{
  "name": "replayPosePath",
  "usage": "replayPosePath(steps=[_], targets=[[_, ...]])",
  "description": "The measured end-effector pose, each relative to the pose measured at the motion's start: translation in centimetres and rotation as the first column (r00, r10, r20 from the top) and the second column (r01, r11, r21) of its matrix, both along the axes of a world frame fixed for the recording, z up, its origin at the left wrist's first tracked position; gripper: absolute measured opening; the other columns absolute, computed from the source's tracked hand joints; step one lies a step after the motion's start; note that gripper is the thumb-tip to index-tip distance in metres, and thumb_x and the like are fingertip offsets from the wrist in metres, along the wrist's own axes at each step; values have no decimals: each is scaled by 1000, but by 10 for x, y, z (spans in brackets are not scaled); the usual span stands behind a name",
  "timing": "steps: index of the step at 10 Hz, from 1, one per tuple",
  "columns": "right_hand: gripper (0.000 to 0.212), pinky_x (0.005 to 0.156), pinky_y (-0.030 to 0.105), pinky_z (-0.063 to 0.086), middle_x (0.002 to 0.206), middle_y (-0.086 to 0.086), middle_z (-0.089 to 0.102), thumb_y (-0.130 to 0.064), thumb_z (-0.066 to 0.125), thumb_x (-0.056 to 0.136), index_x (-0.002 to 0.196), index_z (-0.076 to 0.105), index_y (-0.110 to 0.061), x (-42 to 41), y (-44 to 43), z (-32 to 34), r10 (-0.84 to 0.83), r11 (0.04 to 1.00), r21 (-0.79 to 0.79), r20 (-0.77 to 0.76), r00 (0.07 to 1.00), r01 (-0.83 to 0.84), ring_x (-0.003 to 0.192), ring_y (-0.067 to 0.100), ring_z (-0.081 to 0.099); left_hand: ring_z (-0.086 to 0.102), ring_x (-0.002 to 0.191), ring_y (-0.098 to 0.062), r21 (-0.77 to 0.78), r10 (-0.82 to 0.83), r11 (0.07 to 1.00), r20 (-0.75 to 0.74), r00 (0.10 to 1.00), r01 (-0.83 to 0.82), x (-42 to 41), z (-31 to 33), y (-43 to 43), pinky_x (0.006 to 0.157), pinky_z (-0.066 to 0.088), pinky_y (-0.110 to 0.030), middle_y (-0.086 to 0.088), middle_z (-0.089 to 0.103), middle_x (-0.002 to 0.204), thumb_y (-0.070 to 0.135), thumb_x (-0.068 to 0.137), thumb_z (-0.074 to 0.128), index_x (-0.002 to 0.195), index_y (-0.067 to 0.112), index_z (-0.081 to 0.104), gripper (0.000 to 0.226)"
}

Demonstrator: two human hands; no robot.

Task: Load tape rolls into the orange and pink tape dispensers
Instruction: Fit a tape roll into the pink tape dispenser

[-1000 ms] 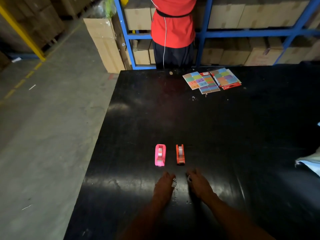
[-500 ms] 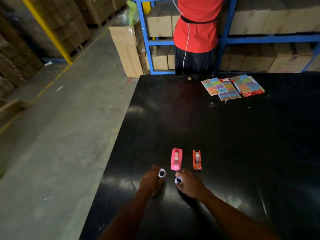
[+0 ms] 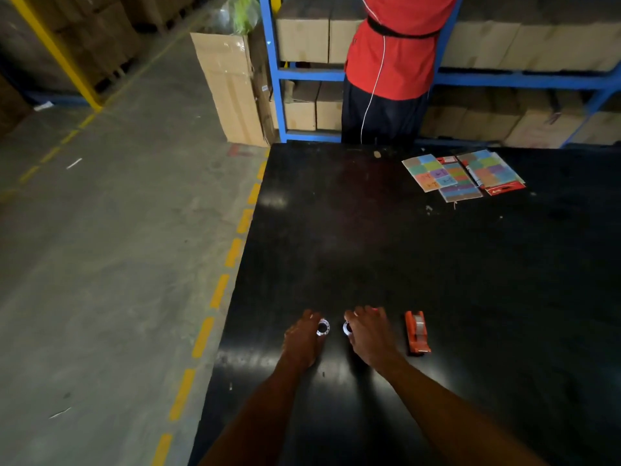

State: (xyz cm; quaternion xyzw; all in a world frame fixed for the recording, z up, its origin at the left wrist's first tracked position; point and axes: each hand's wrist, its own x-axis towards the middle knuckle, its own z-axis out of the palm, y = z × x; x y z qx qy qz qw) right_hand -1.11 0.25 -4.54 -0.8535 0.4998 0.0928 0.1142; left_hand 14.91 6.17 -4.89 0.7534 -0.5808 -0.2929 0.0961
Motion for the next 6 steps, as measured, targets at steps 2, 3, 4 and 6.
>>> replayPosePath(steps=[2, 3, 4, 6], targets=[[25, 92, 45, 37, 113, 2, 67, -28, 57, 86, 110, 63, -27, 19, -3, -20, -72, 997, -33, -118, 990, 69, 108, 27, 57, 56, 120, -26, 36, -19, 999, -62, 998, 21, 3, -22, -19, 97, 46, -36, -4, 51, 134, 27, 94, 52, 125, 21, 54, 32], [36, 100, 48, 35, 124, 5, 64, -27, 60, 85, 121, 59, -23, 26, -2, -24, -97, 995, -26, -125, 987, 95, 115, 29, 57, 51, 124, -24, 20, -34, 999, -91, 995, 36, 5, -31, -23, 102, 44, -34, -6, 51, 135, 23, 95, 50, 127, 18, 53, 32], [39, 101, 47, 35, 127, 5, 62, -27, 61, 85, 123, 58, -22, 28, -1, -22, -93, 995, -32, -125, 988, 90, 118, 29, 56, 48, 127, -22, 36, -26, 999, -102, 994, 30, 6, -31, -22, 104, 43, -33, -6, 46, 140, 23, 95, 50, 133, 19, 49, 38], [38, 100, 49, 37, 125, 6, 60, -29, 61, 86, 123, 57, -21, 22, 12, -5, -73, 995, -67, -53, 996, 70, 117, 30, 55, 36, 139, -27, 75, -38, 996, -136, 990, 48, 8, -18, -11, 113, 34, -32, -15, 31, 150, 15, 87, 60, 146, 8, 29, 68]])
